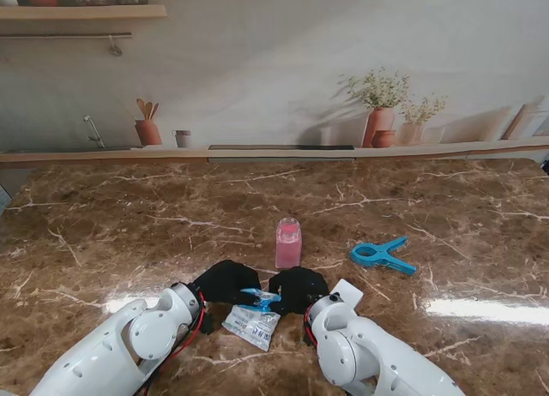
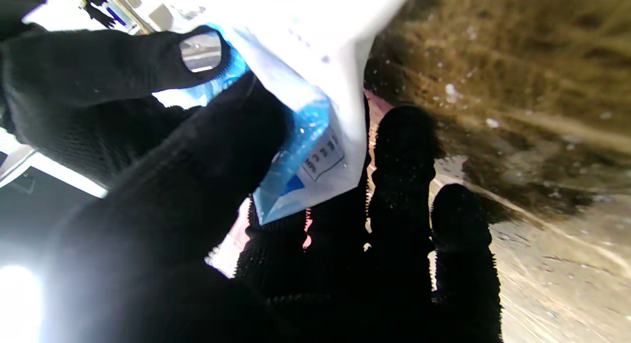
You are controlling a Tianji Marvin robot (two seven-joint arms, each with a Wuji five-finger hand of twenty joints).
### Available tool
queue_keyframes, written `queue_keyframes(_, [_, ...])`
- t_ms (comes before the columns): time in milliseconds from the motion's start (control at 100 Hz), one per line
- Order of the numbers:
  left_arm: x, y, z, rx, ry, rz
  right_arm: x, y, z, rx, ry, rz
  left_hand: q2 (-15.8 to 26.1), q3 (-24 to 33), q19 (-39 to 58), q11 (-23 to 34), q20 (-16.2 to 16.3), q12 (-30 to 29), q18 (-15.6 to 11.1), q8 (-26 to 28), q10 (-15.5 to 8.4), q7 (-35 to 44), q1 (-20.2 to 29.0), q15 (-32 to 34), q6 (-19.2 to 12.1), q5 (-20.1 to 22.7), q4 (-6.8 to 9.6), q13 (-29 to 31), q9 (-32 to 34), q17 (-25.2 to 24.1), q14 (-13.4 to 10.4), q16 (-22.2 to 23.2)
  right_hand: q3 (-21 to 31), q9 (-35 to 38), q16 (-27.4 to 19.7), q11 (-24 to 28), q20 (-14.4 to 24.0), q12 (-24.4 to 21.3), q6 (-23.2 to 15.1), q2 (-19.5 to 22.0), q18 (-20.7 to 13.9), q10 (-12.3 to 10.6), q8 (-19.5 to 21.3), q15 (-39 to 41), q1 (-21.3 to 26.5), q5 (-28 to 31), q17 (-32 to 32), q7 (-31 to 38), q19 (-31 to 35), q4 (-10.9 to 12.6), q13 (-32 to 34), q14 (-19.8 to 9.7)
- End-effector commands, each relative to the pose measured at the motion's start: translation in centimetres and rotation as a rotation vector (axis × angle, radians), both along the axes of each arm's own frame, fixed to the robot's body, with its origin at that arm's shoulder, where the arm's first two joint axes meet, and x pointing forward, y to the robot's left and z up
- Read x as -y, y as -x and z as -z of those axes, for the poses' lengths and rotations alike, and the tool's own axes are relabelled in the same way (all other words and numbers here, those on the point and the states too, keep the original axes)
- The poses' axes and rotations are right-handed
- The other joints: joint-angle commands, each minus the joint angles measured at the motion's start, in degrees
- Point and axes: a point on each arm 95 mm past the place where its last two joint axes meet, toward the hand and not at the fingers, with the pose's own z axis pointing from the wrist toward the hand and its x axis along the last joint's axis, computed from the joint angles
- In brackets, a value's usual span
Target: Fill the seasoning bottle
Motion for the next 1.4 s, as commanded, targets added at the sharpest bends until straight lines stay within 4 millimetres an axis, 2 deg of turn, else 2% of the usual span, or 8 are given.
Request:
queue_keyframes(0, [-0.9,1.6,2.5,-0.088,-0.062,0.041,0.4,0.5,1.0,-0.015,0.026,-0.018,-2.25,1.11,-3.34,1.85,1.04,-0.29,8.40,0.75,-0.68,3.56,-0.79,-1.32,-3.55,2.75,-1.01,1.67,3.48,0.81,4.62,0.00,1.80,2.88,0.20,0.63,0.30,-0.29,-3.66,-2.18,-0.05,-1.35,-0.76,0.55,3.49,1.87,0.60,2.89,3.99,-1.24,2.26,-1.97])
queue_keyframes(390, [-1.1,1.7,2.7,-0.070,-0.088,0.039,0.4,0.4,1.4,0.020,0.033,-0.049,-1.42,0.52,-4.29,3.98,1.41,1.06,8.59,-0.53,-1.24,3.83,-0.95,-1.56,-4.40,2.87,-1.22,-0.13,1.85,-0.47,4.83,0.89,-1.42,-5.38,-3.70,-6.51,-1.77,-4.61,-1.97,-2.65,0.29,-1.53,-6.55,-11.39,-0.40,-6.15,-7.62,-1.75,-5.25,-3.07,-6.24,-0.85])
queue_keyframes(430, [-1.0,1.7,2.8,-0.064,-0.086,0.034,0.5,0.4,1.1,0.021,0.032,-0.044,-1.36,0.59,-4.30,4.21,1.40,1.35,8.53,-0.20,-1.21,4.06,-1.00,-1.43,-4.53,2.63,-1.21,-0.11,1.76,-0.35,4.65,1.03,-1.84,-8.25,-5.14,-8.78,-1.99,-7.41,0.39,-0.96,0.48,-1.09,-5.13,-15.33,-2.77,-6.75,-9.76,-8.59,-8.14,-1.70,-8.53,-0.57])
queue_keyframes(500, [-0.9,1.7,2.9,-0.067,-0.079,0.026,0.8,0.7,0.6,0.017,0.031,-0.034,-1.18,0.71,-4.29,4.38,1.41,1.58,8.47,0.08,-1.18,4.22,-0.95,-1.32,-4.26,2.36,-1.18,-0.16,1.58,-0.36,4.74,1.17,-3.81,-14.04,-9.16,-13.40,-4.08,-16.18,3.97,4.25,1.30,-0.34,-1.48,-24.09,-7.61,-8.45,-14.72,-21.89,-16.26,5.95,-13.07,-0.02])
queue_keyframes(650, [-0.7,1.8,3.0,-0.066,-0.076,0.024,1.8,1.6,-1.2,0.011,0.016,0.000,-1.08,0.83,-4.18,4.80,1.45,2.05,8.56,0.45,-1.15,4.39,-1.13,-1.15,-4.19,2.10,-1.21,-0.29,1.22,-0.27,4.64,1.41,-10.83,-21.99,-15.23,-19.92,-6.97,-23.29,6.45,8.33,2.32,1.26,-3.57,-36.22,-9.47,-14.90,-20.94,-29.85,-29.24,7.38,-19.08,1.17])
queue_keyframes(900, [-0.8,1.9,2.9,-0.054,-0.083,0.015,4.4,3.2,-4.8,0.100,0.053,0.121,-0.84,0.73,-4.30,5.03,1.37,2.22,8.52,1.00,-1.39,4.62,-1.35,-1.24,-4.51,1.53,-1.34,-0.56,0.74,-0.44,4.59,1.55,-16.27,-23.12,-16.58,-21.05,-6.33,-25.11,6.65,11.02,2.50,1.72,-4.20,-39.53,-8.48,-15.56,-21.91,-30.30,-32.52,8.87,-20.36,1.63])
queue_keyframes(1210, [-1.2,1.7,2.4,-0.014,-0.104,0.009,8.8,3.1,-6.3,0.163,0.165,0.300,-0.29,-0.09,-5.58,4.39,0.74,2.09,8.23,1.42,-1.95,3.92,-1.82,-3.92,-4.88,0.29,-1.53,-3.03,-1.23,-1.47,4.54,0.68,-15.99,-36.52,-21.85,-26.99,-8.31,-29.09,10.97,9.47,1.90,4.20,-5.92,-48.87,-6.70,-23.44,-30.57,-35.13,-44.47,8.80,-32.72,2.96])
queue_keyframes(1390, [-1.2,1.6,2.3,0.010,-0.098,-0.004,11.7,2.2,-6.4,0.144,0.260,0.368,-0.18,-1.89,-11.65,5.29,-2.00,-2.08,6.53,3.58,-1.92,-4.32,-2.77,-12.69,-3.23,-5.46,-1.50,-11.23,-12.13,-6.24,3.68,-3.00,-7.51,-46.77,-26.95,-31.02,-9.67,-33.78,14.11,3.23,0.22,6.10,-7.81,-53.89,-4.97,-28.19,-34.94,-39.29,-52.54,6.98,-41.56,2.65])
